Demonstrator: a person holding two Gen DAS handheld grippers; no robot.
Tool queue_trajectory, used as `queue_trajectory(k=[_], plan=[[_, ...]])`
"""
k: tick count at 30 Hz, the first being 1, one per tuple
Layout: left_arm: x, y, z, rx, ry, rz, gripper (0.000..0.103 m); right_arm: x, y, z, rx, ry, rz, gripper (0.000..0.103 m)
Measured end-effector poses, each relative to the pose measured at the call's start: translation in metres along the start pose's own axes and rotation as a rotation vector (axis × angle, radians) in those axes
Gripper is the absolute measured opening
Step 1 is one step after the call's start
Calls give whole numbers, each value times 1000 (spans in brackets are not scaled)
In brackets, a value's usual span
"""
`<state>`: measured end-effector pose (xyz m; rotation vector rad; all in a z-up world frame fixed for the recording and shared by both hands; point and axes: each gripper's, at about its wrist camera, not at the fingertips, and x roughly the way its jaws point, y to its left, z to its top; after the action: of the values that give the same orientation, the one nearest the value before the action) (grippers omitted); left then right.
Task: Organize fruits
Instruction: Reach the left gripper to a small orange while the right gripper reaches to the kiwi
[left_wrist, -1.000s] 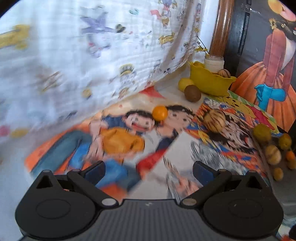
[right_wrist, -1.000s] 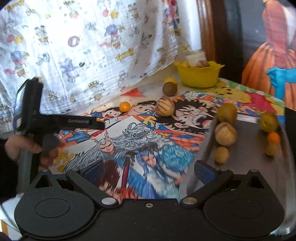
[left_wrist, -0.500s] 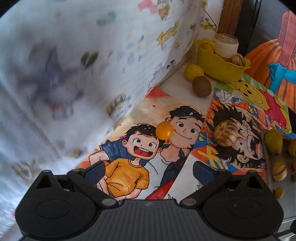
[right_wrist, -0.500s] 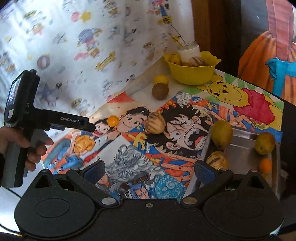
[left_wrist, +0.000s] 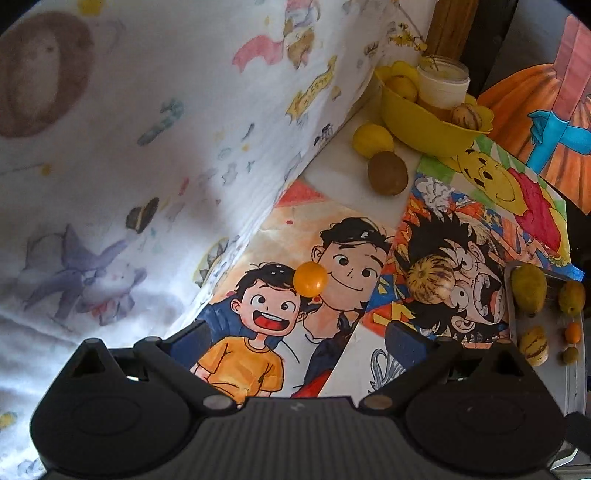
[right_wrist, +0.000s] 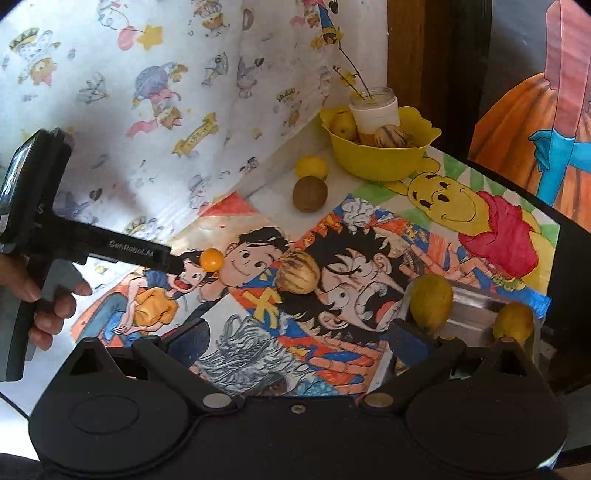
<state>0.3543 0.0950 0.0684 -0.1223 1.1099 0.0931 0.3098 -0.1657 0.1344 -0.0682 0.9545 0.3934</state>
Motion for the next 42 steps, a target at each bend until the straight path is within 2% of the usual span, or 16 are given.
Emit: queue_trajectory(k=[5, 8, 13, 16, 22, 27, 34, 37, 42], plan=[[18, 7, 0, -32, 18, -26, 102, 14, -13, 18, -41, -6, -27, 102], [33, 10, -2, -54, 22, -23, 102, 34, -26, 41, -44, -22, -21, 102], [55, 8, -2, -72, 0, -1, 102, 77, -39, 84, -26, -44, 19, 102], [67, 6, 1, -83, 14, -4, 102, 99, -36, 104, -38, -55, 40, 102], [82, 4, 8, -80, 16, -8, 102, 132, -30, 124, -77, -42, 82, 102], [91, 2, 10, -84, 12, -6, 102, 175, -38, 141, -54, -6, 136, 102], [102, -9, 7, -48, 1, -1, 89, 243, -43, 158, -4, 58, 167, 95], [106, -11, 7, -45, -4, 1, 81, 263, -42, 159, 0, 68, 170, 94], [109, -17, 9, -26, -40, 24, 73, 284, -36, 161, -24, 90, 169, 88]])
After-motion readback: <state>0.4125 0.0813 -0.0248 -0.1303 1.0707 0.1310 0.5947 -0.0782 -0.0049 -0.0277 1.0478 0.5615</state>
